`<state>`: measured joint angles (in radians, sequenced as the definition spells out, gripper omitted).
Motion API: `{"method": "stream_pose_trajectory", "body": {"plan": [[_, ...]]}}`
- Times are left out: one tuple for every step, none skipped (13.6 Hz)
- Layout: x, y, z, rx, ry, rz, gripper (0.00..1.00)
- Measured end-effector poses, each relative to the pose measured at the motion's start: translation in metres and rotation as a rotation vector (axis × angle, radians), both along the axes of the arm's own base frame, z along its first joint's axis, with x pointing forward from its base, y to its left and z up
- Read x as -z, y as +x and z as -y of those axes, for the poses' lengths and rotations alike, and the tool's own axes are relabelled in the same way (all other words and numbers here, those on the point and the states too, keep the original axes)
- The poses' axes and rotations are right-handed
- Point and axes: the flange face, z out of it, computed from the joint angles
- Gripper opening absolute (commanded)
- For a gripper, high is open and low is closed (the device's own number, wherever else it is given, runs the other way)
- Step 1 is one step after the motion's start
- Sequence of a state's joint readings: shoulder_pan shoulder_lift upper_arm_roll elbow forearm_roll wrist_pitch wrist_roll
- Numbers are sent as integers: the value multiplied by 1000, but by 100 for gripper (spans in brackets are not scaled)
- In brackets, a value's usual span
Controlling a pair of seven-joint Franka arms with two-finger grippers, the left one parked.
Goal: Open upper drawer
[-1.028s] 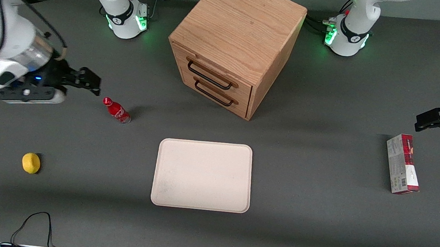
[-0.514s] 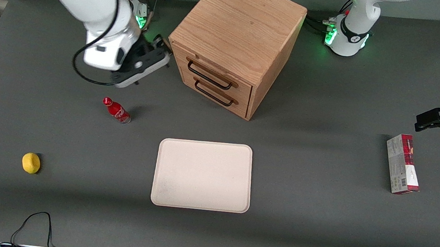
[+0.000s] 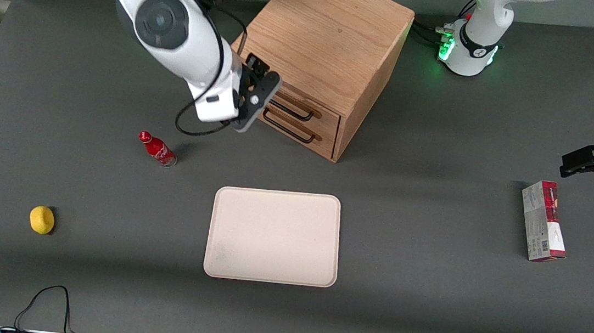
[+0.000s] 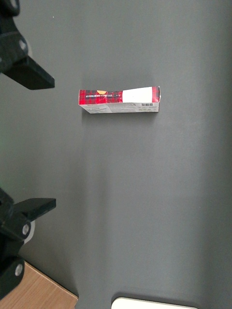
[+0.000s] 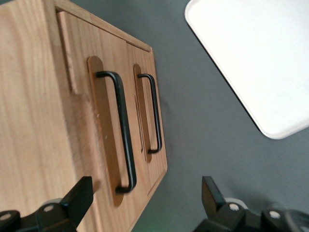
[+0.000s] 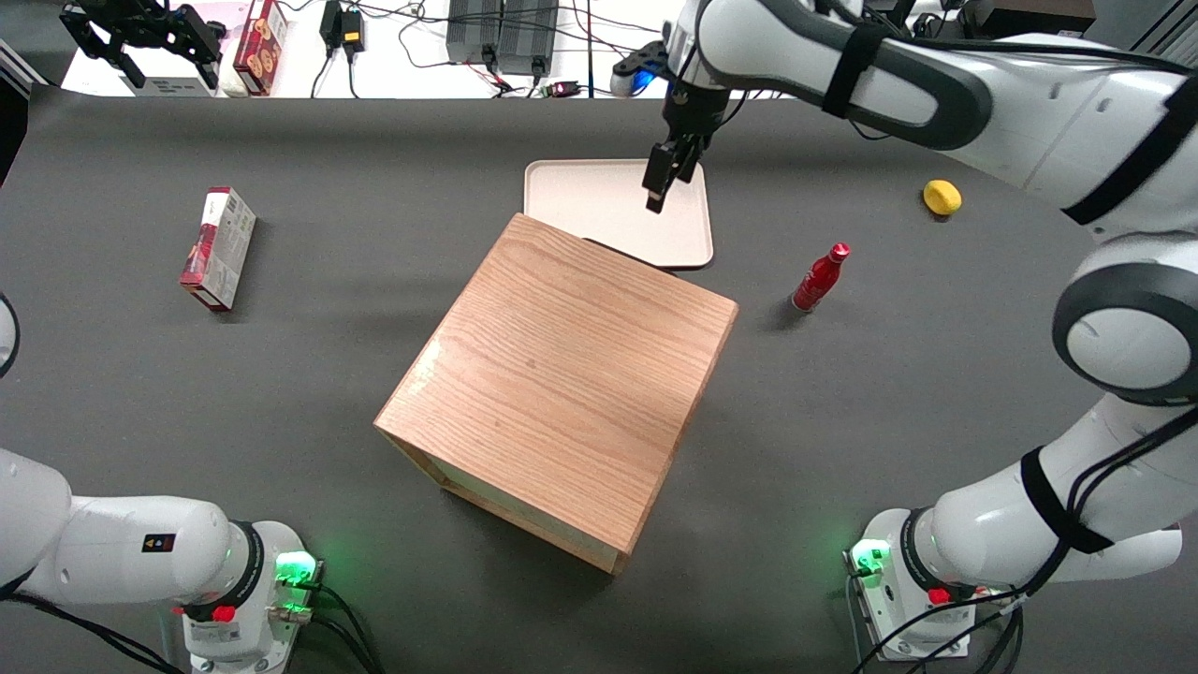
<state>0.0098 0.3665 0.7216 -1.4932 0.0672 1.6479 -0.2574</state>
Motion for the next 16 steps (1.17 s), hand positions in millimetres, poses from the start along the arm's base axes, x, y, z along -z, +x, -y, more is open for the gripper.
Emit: {"method": "stream_pose_trajectory", "body": {"plan": [[13, 1, -5, -5, 11, -10, 100], [22, -1, -10, -10, 16, -15, 100], [28, -5, -14, -17, 17, -18, 100], [32, -9, -18, -25, 17, -19, 100], [37, -13, -22, -29, 20, -17, 100], [43, -15, -25, -31, 23, -14, 100], [50, -18, -27, -31, 24, -11, 100], [57, -19, -27, -33, 21, -10, 100], [64, -21, -27, -38, 17, -9, 100], [69, -23, -27, -48, 15, -10, 100], [72, -24, -27, -57, 16, -9, 100], [74, -25, -27, -64, 16, -10, 100], [76, -25, -27, -71, 14, -7, 100], [77, -25, -27, -79, 10, 2, 100], [81, -25, -26, -84, 6, 14, 100], [86, -26, -27, -88, 5, 24, 100]]}}
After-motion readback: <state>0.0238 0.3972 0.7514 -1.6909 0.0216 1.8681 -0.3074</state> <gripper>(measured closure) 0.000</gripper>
